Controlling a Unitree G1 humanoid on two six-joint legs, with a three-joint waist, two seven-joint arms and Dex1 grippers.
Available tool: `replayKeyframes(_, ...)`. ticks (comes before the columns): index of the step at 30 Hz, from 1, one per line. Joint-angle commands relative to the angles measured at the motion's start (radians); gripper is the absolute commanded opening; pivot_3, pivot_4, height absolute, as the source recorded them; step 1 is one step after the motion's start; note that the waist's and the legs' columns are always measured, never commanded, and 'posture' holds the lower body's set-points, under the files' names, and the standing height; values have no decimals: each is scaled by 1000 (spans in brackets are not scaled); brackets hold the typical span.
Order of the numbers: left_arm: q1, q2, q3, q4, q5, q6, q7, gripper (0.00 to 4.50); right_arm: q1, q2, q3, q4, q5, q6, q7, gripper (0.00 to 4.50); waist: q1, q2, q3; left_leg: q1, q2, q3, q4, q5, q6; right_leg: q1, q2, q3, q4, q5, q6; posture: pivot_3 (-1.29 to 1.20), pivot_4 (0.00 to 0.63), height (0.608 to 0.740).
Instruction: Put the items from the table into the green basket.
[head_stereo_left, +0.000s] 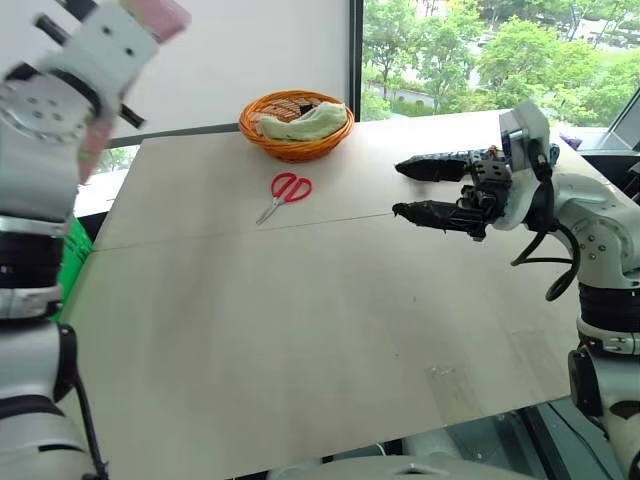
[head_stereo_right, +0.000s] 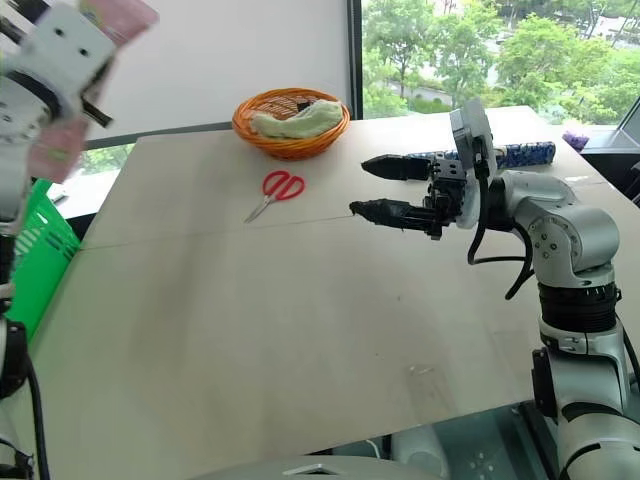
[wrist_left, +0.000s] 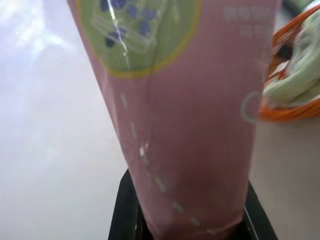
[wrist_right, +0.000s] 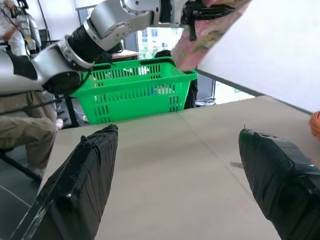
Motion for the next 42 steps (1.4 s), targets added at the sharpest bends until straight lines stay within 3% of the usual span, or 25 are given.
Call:
replayKeyframes(1,-50,87,11,78,139,-43,-5,230,-31,10,-5,-17,18,-35,1,4080,6,0,0,0,0,1,0,0,0,0,0,0,0,0,0,-54,0,738)
replayKeyframes(7,-9,183,-26,267,286,-88,-45,230,-25,7,10,-7,10,-59,8,4080,15,0,0,0,0,3,0,0,0,-2,0,0,0,0,0,-51,0,738)
replayKeyframes(13,89,201,7,423,316,-101,-9,230,-20,14,11,1,16,-71,2,4080,21,-2,0,0,1,3,1,0,0,-1,-1,0,2,0,0,-49,0,738)
replayKeyframes(20,179,234,63,454,302,-87,4,3471,-13,9,9,2,20,-78,2,4178,22,-11,-2,-1,2,3,1,0,0,-1,-3,-1,2,0,0,-48,0,738)
replayKeyframes(23,189,230,73,456,303,-85,11,4433,-14,8,8,10,21,-81,3,4178,23,-13,-3,-1,2,3,1,0,0,-1,-3,-1,2,0,0,-42,0,738)
replayKeyframes(34,157,256,120,487,331,-81,165,4433,-25,15,10,38,19,-86,5,4178,22,-13,-3,-1,2,3,1,0,0,-1,-3,-1,3,0,0,-40,0,738)
replayKeyframes(38,99,214,232,494,260,-115,324,4433,-25,20,12,44,25,-85,9,4178,23,-17,-4,-1,2,2,1,0,0,-2,-3,-2,3,0,0,-40,0,738)
replayKeyframes(42,76,127,438,463,115,-86,426,4433,-22,30,14,45,29,-85,7,4178,32,-17,-4,0,1,2,1,0,0,-1,-6,-2,5,0,0,-20,0,738)
